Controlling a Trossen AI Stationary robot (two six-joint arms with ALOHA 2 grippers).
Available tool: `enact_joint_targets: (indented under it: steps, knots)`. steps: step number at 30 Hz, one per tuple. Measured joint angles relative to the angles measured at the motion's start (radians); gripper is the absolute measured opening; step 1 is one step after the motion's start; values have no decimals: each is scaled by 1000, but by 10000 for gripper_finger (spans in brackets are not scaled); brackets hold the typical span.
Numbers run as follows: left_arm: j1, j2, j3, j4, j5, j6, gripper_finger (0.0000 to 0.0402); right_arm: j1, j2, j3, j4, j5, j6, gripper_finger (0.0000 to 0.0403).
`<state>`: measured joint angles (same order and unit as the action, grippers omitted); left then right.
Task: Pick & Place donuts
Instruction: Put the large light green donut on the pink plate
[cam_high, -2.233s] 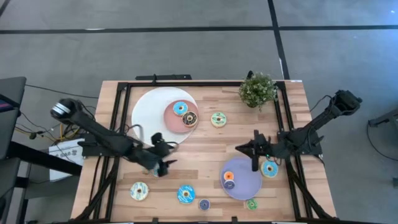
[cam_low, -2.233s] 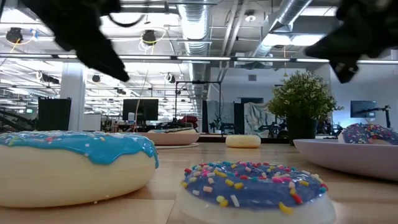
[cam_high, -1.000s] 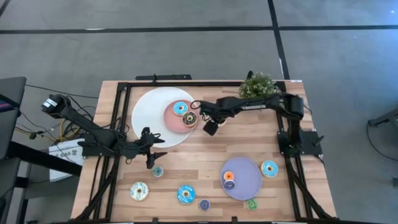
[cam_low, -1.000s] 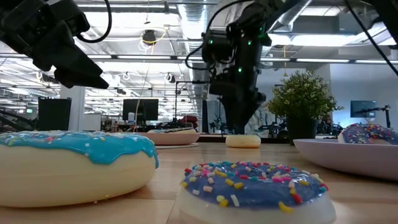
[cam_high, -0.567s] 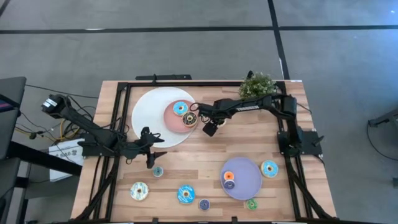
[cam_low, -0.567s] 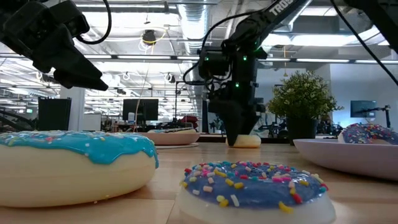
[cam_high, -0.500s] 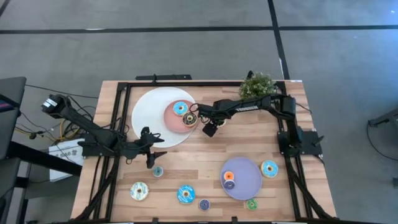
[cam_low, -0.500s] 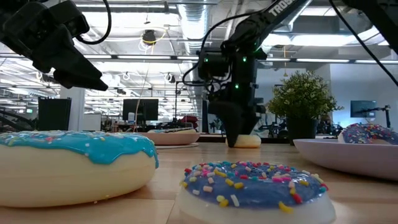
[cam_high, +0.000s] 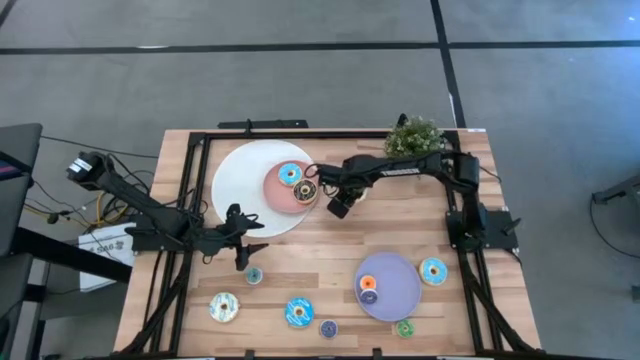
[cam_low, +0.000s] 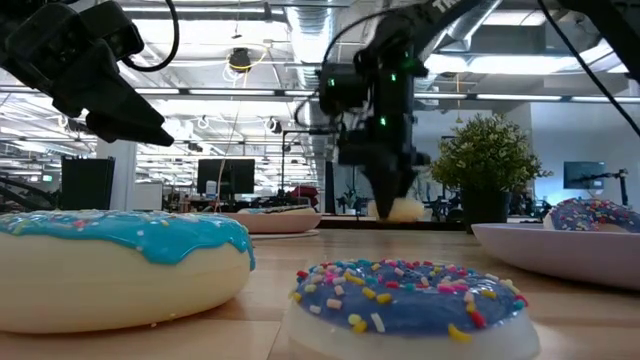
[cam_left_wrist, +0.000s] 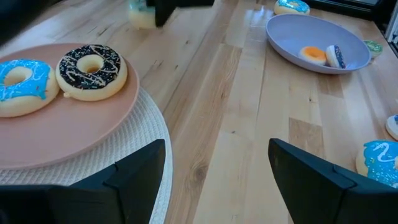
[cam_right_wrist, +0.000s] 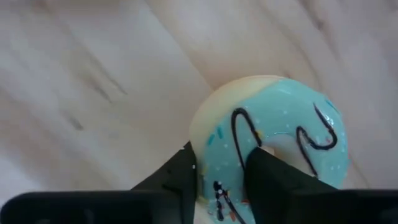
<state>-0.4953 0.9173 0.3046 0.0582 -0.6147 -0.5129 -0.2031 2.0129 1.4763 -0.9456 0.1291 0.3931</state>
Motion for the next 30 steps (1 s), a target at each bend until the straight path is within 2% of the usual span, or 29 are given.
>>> enact_joint_targets:
  steps: [2,5,11,16,23,30]
  knots:
    - [0,0,0,0,0,-1,279,6,-31,33,-41,5,0,92]
    - [-1,0,0,0,11,-7,279,19,-80,88,32,8,0,85]
    - [-1,-2,1,-1,23,-8,279,57,-76,215,280,-24,-65,83]
    - [-32,-18,1,-10,40,-26,279,75,60,372,305,-53,-131,83]
    - [-83,-70,1,-69,-28,-61,279,69,307,623,258,-107,-184,83]
    - [-116,-83,1,-147,-94,-117,279,63,459,799,208,-109,-217,83]
